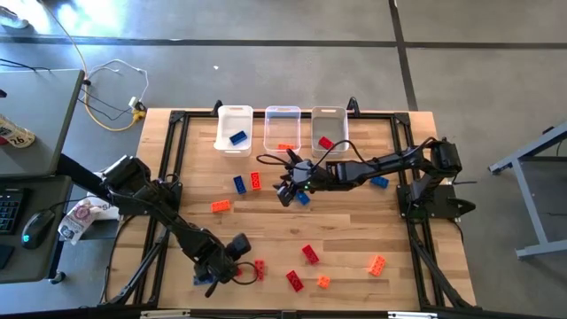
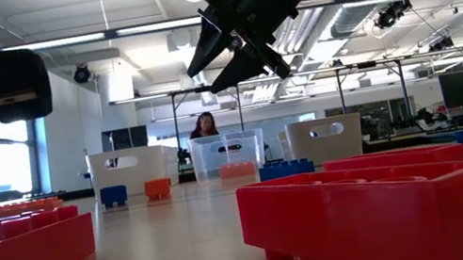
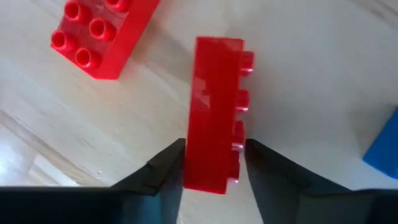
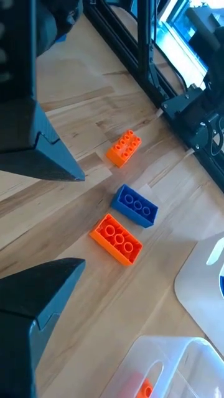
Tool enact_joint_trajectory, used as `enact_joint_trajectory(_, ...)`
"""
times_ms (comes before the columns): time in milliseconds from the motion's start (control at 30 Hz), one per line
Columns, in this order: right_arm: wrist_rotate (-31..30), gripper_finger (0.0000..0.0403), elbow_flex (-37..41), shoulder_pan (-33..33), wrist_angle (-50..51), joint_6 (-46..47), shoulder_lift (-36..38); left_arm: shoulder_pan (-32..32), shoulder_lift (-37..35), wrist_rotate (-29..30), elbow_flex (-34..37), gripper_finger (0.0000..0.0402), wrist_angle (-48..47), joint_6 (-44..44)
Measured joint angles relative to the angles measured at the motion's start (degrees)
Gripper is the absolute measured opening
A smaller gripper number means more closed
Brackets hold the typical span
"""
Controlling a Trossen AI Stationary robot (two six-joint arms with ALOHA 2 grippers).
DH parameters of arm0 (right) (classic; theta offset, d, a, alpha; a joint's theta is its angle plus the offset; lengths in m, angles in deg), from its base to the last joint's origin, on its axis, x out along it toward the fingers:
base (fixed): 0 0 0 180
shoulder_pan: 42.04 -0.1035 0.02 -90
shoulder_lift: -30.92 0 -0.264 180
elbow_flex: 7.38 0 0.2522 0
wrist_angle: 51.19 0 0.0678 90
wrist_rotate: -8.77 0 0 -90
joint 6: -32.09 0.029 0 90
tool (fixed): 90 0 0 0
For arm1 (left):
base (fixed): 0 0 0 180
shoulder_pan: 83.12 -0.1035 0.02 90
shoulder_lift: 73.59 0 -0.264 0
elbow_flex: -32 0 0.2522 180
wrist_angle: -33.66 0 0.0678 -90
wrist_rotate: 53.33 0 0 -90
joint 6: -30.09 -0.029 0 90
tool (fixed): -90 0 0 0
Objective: Sort & place blocks by color
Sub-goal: Put the red game piece into the gray bin
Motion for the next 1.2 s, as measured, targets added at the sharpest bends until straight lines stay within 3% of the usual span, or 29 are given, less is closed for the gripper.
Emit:
enact_joint_trajectory(200,2.8,0.0199,0.0,0.0,0.0,-2.5,0.0,-2.1,-0.1,-1.2,0.0,0.0064,0.0,2.1)
enact_joint_trajectory(533,11.0,0.0199,0.0,-0.2,0.5,-11.9,0.9,-8.6,-0.4,-5.6,-0.1,0.0064,-1.1,5.2)
enact_joint_trajectory(767,11.8,0.0199,0.0,-2.4,2.7,-19.0,3.6,-11.6,-3.7,-5.9,0.0,0.0064,-4.9,5.4)
enact_joint_trajectory(967,11.6,0.0199,0.0,-5.3,3.6,-22.9,5.3,-14.6,-8.8,-2.9,0.0,0.0064,-5.0,5.8)
enact_joint_trajectory(1200,11.4,0.0199,0.0,-8.6,3.6,-27.5,5.3,-18.6,-13.1,8.3,0.0,0.0064,-4.6,9.8)
